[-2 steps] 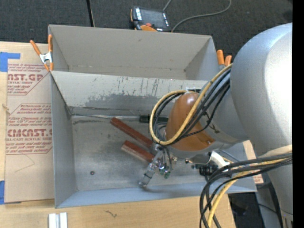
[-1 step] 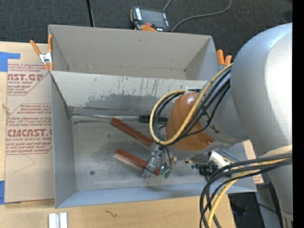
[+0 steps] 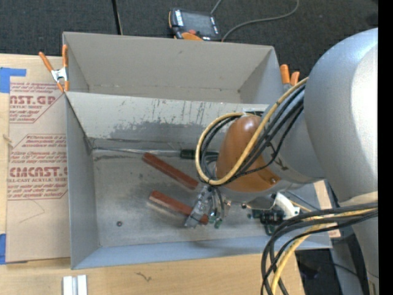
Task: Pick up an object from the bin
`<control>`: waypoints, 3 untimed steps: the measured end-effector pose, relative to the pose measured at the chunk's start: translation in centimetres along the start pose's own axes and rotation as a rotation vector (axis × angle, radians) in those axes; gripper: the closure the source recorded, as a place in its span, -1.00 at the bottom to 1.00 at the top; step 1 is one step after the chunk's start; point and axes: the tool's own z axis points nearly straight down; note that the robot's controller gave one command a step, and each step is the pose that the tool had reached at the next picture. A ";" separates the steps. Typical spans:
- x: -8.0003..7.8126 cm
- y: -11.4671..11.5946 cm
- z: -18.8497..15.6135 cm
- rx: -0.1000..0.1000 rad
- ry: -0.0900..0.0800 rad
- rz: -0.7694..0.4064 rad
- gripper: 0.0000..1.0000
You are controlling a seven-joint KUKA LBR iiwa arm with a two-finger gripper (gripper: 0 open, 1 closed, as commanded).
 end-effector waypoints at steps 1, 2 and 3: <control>0.0 0.0 0.0 0.001 0.000 0.000 1.00; 0.0 0.0 -1.8 0.000 -0.001 0.000 1.00; 0.0 0.0 -5.1 -0.001 -0.002 -0.001 1.00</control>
Offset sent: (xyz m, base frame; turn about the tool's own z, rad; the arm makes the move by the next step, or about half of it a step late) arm 0.0001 -0.0001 0.0012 0.0000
